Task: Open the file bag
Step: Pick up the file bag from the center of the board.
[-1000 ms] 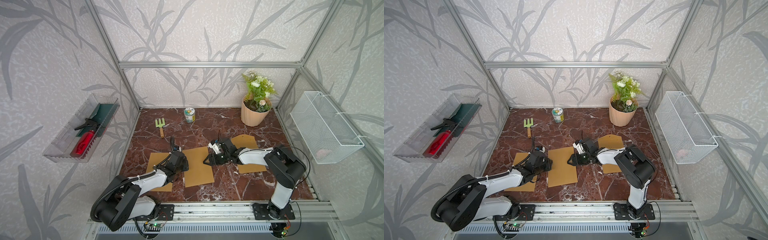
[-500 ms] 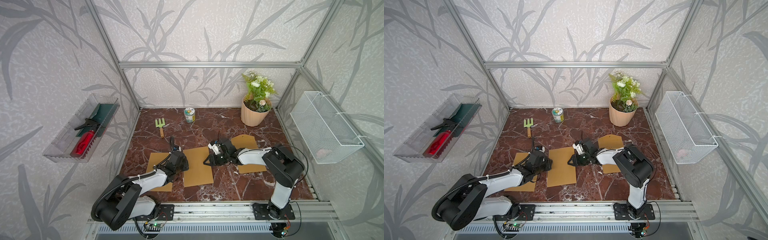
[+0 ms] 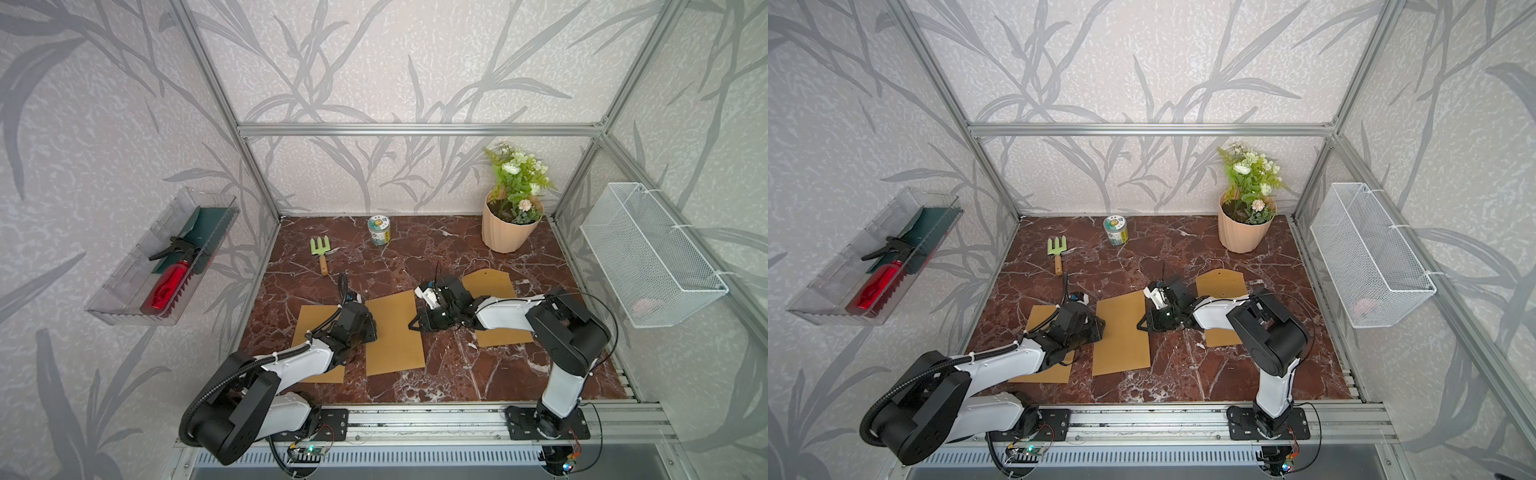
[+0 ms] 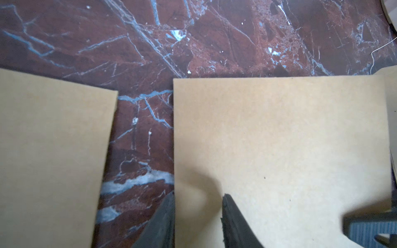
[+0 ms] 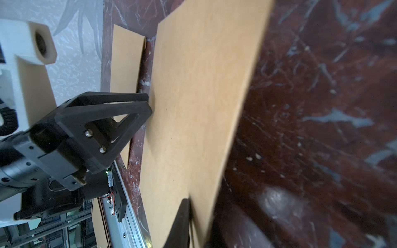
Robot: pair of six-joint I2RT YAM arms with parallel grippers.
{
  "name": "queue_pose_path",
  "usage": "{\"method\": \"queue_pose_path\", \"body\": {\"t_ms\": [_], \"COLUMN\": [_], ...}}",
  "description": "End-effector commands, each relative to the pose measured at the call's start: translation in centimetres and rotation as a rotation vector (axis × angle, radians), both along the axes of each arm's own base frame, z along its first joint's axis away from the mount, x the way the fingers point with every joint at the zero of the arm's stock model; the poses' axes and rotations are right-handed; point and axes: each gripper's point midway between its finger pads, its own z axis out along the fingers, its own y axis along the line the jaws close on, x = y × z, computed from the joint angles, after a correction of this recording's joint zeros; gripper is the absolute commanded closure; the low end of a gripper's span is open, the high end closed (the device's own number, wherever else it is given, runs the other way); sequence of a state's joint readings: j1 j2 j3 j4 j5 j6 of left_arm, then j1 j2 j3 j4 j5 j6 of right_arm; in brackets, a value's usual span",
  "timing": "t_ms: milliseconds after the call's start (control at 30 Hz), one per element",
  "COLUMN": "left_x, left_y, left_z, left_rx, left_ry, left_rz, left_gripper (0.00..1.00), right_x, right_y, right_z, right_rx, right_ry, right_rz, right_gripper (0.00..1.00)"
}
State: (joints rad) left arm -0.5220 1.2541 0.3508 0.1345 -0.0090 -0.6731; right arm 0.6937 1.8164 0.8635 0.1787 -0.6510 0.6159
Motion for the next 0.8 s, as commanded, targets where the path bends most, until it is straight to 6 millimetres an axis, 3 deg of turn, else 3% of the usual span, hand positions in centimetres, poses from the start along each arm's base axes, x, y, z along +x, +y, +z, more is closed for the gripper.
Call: {"method": "queue_pose_path", "body": {"t_ms": [0, 200, 433, 767], "left_x": [-1.2, -0.2, 1.2, 3.6], "left_y": [0.5, -0.1, -2.4, -4.1], "left_z": [-0.3, 2.8, 7.7, 13.6], "left_rx": [0.01, -0.024, -0.118, -0.24], "left_ry": [0.052, -0.015, -0.089, -0.196], "left_rz": [0.006, -0.006, -0.081, -0.123], "left_gripper": [0.59, 0.56, 0.53, 0.52], "right_x": [0.0, 0.1, 0.4, 0.6], "right_y": [0.5, 0.4, -0.7, -4.4], "right_z": [2.4, 4.9, 9.0, 13.2], "right_rx": [0.026, 0.046, 0.089, 0.079], "right_ry": [-0.068, -0.119, -0.184, -0.286], "right_rz": [0.042, 0.06, 0.073, 0.051], "right_gripper": [0.91, 0.94, 0.99, 1.0]}}
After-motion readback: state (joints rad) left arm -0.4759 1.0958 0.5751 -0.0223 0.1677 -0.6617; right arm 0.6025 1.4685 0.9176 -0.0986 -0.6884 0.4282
